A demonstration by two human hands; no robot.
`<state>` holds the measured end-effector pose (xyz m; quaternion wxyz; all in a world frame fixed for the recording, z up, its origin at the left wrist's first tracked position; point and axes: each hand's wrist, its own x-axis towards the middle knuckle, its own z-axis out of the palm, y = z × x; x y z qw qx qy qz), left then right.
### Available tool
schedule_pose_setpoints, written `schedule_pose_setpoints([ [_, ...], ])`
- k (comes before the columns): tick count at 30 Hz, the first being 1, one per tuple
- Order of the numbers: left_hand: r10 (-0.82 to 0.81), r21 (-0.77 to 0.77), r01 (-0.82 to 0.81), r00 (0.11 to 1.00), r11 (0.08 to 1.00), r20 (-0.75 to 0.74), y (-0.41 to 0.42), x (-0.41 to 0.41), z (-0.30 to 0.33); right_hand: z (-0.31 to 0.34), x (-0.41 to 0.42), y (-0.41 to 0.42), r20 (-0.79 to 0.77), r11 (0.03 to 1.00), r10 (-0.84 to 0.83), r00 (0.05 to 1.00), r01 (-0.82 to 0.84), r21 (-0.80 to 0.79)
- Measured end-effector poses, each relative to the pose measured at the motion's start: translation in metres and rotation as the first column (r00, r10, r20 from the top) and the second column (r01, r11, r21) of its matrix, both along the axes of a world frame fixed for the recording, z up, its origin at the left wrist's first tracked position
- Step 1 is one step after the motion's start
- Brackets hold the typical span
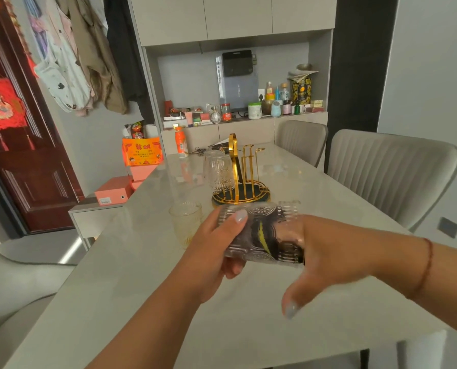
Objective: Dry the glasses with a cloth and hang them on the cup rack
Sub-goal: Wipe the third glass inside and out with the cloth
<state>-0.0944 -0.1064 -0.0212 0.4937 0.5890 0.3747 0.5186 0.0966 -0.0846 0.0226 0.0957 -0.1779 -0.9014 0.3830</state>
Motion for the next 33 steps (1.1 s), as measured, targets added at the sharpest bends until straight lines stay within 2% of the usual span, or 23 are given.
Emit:
schedule_pose_setpoints([
  [1,0.013,0.049,-0.012,1.0,0.999,-0.02,0.001,0.0,-0.001,-0.001,0.004,0.002,-0.081,0.994,-0.003,0.997,-0.007,-0.111],
  [2,0.025,0.097,-0.02,0.998,0.995,-0.054,0.001,0.0,-0.002,-0.001,0.007,0.002,-0.173,0.938,0.024,0.985,-0.082,-0.337],
  [3,0.04,0.14,-0.025,0.994,0.99,-0.104,0.001,0.0,-0.004,0.006,0.004,-0.008,-0.236,0.871,0.027,0.971,-0.139,-0.471],
  [4,0.046,0.16,-0.023,0.989,0.987,-0.14,0.0,-0.001,-0.004,0.006,0.004,-0.007,-0.268,0.831,0.045,0.962,-0.185,-0.524],
  [5,0.018,0.152,0.003,0.99,0.988,-0.139,0.001,-0.002,-0.007,0.008,0.004,-0.008,-0.237,0.864,0.02,0.971,-0.137,-0.485],
  [6,-0.029,0.12,0.042,0.993,0.992,-0.113,0.002,-0.004,-0.009,0.005,0.007,-0.003,-0.202,0.931,-0.003,0.979,-0.07,-0.358],
  [7,-0.08,0.068,0.085,0.994,0.994,-0.079,0.002,-0.005,-0.008,0.006,0.007,-0.007,-0.136,0.989,-0.034,0.99,0.015,-0.144],
  [8,-0.121,0.003,0.121,0.992,0.993,-0.039,0.0,-0.005,-0.006,0.005,0.01,-0.009,-0.055,0.984,-0.084,0.995,0.092,0.151],
  [9,-0.151,-0.068,0.151,0.989,0.986,-0.002,-0.001,-0.005,-0.003,0.004,0.011,-0.011,0.036,0.877,-0.141,0.989,0.109,0.468],
  [10,-0.163,-0.142,0.164,0.986,0.976,0.019,-0.003,-0.003,0.0,0.001,0.011,-0.011,0.111,0.72,-0.197,0.974,0.067,0.691],
  [11,-0.162,-0.205,0.165,0.986,0.965,0.034,-0.005,-0.002,0.002,-0.003,0.009,-0.013,0.188,0.575,-0.267,0.945,-0.001,0.818],
  [12,-0.146,-0.238,0.155,0.988,0.959,0.054,-0.006,0.0,0.002,-0.008,0.007,-0.013,0.194,0.469,-0.323,0.926,-0.021,0.883],
  [14,-0.093,-0.201,0.106,0.993,0.974,0.074,-0.005,0.001,-0.001,-0.015,0.007,-0.011,0.162,0.426,-0.321,0.933,-0.01,0.905],
  [16,-0.059,-0.09,0.065,0.996,0.994,0.068,-0.006,0.003,0.001,-0.015,0.007,-0.013,0.101,0.558,-0.233,0.967,0.048,0.829],
  [17,-0.053,-0.037,0.055,0.997,0.998,0.05,-0.007,0.004,0.001,-0.013,0.007,-0.014,0.048,0.687,-0.183,0.982,0.093,0.72],
  [19,-0.048,0.062,0.047,0.999,0.997,0.013,-0.008,0.003,-0.001,-0.006,0.006,-0.017,-0.06,0.945,-0.113,0.992,0.126,0.302],
  [20,-0.042,0.12,0.043,0.999,0.992,-0.014,-0.009,0.002,-0.002,-0.003,0.006,-0.018,-0.122,0.996,-0.062,0.991,0.07,0.057],
  [22,-0.018,0.22,0.035,0.997,0.975,-0.081,-0.007,-0.001,-0.006,-0.002,0.006,-0.018,-0.263,0.927,-0.02,0.965,-0.081,-0.366],
  [24,-0.043,0.225,0.068,0.993,0.972,-0.114,-0.007,-0.001,-0.007,-0.003,0.005,-0.017,-0.332,0.806,-0.035,0.943,-0.17,-0.567],
  [27,-0.093,0.121,0.115,0.981,0.986,-0.168,-0.007,-0.002,-0.005,-0.001,0.006,-0.014,-0.272,0.844,-0.088,0.958,-0.073,-0.531],
  [30,0.063,0.174,-0.003,0.939,0.985,-0.338,-0.006,-0.011,-0.002,0.002,0.012,-0.011,-0.166,0.91,-0.214,0.963,0.135,-0.391],
  [31,0.173,0.244,-0.062,0.87,0.968,-0.463,-0.008,-0.012,0.002,0.002,0.013,-0.011,-0.137,0.918,-0.228,0.964,0.167,-0.359],
  [33,0.341,0.4,-0.056,0.637,0.915,-0.691,-0.013,-0.004,0.011,0.003,0.009,-0.012,-0.088,0.93,-0.235,0.968,0.197,-0.31],
])
